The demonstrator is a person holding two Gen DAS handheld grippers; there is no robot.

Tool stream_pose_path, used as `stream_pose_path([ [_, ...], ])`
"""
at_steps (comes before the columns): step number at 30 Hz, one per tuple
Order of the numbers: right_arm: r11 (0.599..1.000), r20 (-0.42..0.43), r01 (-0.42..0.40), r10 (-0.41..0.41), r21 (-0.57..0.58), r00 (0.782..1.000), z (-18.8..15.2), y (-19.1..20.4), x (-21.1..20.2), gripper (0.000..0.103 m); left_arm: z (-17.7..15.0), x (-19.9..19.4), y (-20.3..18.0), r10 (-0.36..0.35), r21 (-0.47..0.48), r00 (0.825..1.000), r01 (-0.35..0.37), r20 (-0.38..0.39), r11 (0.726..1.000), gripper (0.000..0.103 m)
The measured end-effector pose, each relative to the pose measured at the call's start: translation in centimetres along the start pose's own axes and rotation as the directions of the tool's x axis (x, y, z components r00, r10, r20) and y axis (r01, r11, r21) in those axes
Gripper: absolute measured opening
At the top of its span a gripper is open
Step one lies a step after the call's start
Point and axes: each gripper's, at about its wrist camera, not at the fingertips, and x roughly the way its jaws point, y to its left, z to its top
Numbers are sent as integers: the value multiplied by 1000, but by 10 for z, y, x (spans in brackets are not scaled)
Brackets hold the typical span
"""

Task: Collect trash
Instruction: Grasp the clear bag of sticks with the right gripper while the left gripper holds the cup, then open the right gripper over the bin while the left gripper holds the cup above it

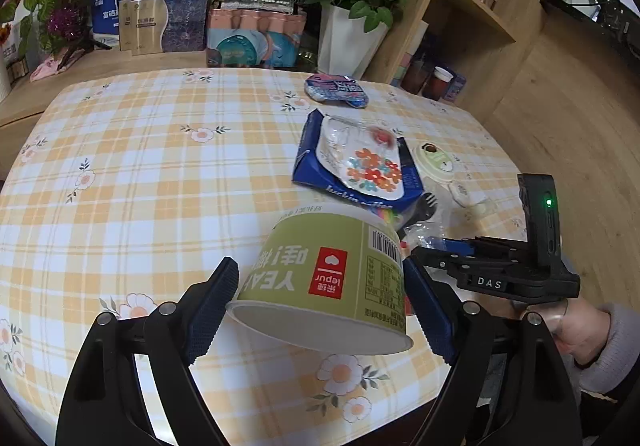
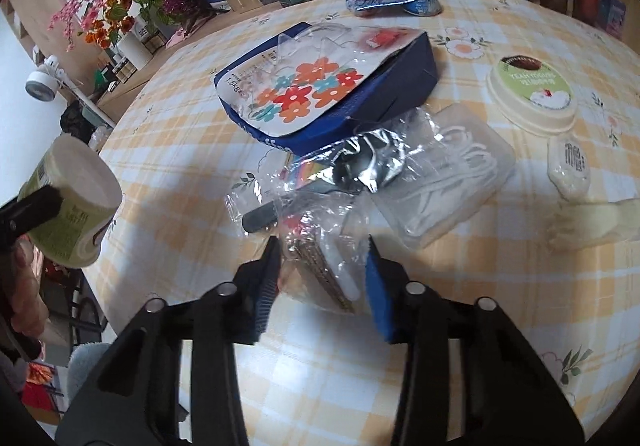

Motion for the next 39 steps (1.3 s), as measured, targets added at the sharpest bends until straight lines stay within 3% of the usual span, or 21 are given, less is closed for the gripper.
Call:
stream_pose_path([
  [21,999,196,34,-36,16,980,-52,-5,-118,37,-33,-60,-78,-51,13,996,50,78,999,81],
  [39,999,244,14,-5,-35,970,-115,13,-175,37,-91,-124,-118,-70,-55,986,79,149,995,81],
])
